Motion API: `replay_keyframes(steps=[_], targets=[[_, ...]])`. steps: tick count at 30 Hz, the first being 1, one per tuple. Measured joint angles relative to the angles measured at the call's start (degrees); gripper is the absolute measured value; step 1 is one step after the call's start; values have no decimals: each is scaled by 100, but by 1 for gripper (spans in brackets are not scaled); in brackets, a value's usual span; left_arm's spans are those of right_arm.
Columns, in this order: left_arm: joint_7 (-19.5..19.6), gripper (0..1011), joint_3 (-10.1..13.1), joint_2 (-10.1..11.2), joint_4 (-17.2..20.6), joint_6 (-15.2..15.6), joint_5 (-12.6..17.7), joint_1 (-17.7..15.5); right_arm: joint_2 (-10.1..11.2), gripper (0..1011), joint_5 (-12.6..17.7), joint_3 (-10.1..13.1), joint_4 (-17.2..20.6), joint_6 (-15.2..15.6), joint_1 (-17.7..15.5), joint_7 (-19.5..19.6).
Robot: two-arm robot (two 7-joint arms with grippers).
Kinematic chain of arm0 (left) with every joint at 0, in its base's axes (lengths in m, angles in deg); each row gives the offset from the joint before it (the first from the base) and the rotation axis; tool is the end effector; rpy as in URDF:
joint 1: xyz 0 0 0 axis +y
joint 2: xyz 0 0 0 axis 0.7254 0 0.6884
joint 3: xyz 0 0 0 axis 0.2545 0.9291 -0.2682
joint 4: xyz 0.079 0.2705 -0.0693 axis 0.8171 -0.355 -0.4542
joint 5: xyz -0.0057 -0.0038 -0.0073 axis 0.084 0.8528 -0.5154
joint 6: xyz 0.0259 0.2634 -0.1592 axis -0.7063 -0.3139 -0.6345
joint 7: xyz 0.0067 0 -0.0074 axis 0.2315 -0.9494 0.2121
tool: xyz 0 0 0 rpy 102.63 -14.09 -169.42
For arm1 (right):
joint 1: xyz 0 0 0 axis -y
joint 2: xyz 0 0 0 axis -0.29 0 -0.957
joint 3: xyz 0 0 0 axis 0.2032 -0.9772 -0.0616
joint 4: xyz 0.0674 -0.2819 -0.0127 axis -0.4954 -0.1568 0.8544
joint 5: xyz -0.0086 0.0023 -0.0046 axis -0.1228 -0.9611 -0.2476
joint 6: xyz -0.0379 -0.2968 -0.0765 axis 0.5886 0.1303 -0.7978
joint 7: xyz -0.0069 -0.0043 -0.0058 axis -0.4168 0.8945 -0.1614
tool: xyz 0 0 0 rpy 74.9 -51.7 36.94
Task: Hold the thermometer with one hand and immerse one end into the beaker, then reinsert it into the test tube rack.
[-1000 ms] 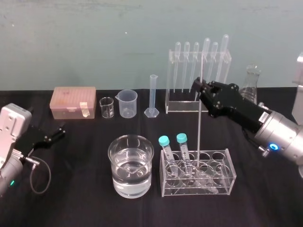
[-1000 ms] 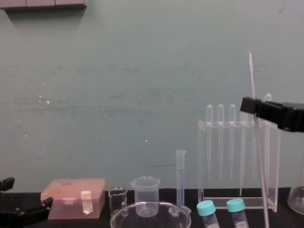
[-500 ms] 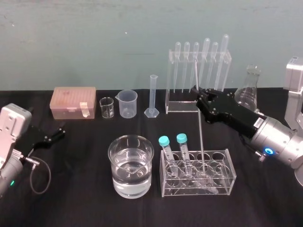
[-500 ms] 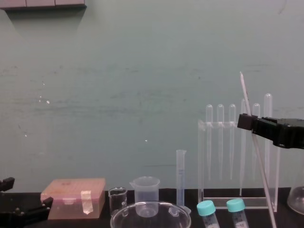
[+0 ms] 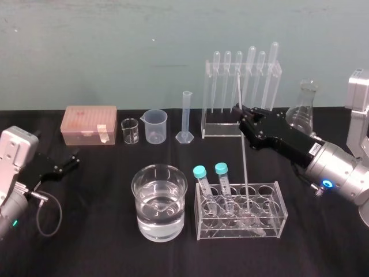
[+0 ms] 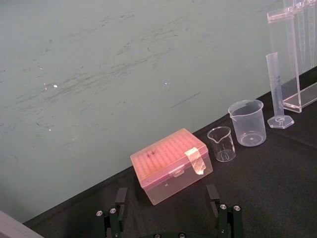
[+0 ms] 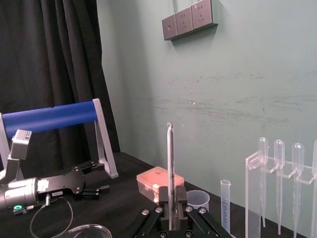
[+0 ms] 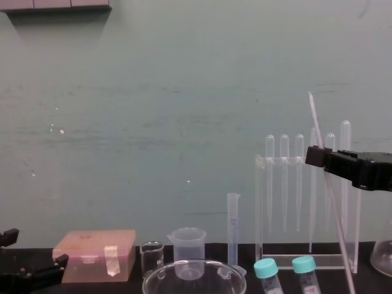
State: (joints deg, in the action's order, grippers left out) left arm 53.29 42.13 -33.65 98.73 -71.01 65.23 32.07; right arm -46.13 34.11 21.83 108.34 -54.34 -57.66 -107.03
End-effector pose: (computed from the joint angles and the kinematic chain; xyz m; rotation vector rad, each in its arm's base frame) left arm 0.3581 0.0826 -0.3023 0.3044 -0.2851 1.2479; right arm 0.3842 -0.0689 -0.2368 0.1448 -0.0171 -0.7132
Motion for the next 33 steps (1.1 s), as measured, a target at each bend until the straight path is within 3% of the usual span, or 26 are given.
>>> replay_keyframes(steps=[22, 24, 25, 27, 28, 30, 31, 32, 33], targets=[[0, 1008, 0, 0, 0, 0, 0, 0, 9, 748, 18, 0, 10, 0, -5, -1], [0, 1008, 0, 0, 0, 0, 0, 0, -16, 840, 12, 76, 34, -14, -43, 149], [0, 1008, 0, 0, 0, 0, 0, 0, -16, 840, 12, 76, 34, -14, -43, 149], [0, 1008, 0, 0, 0, 0, 0, 0, -107, 926, -76, 306, 61, -35, -141, 658], [0, 1008, 0, 0, 0, 0, 0, 0, -107, 939, -76, 306, 61, -35, -141, 658], [0, 1008, 0, 0, 0, 0, 0, 0, -182, 982, -310, 489, 60, -27, -232, 1311], [0, 1008, 0, 0, 0, 0, 0, 0, -221, 1002, -594, 574, 35, 48, -293, 1870], [0, 1008, 0, 0, 0, 0, 0, 0, -233, 1003, -705, 596, 15, 93, -311, 2066], [0, 1008, 0, 0, 0, 0, 0, 0, -257, 1003, -1022, 619, -51, 233, -346, 2546]])
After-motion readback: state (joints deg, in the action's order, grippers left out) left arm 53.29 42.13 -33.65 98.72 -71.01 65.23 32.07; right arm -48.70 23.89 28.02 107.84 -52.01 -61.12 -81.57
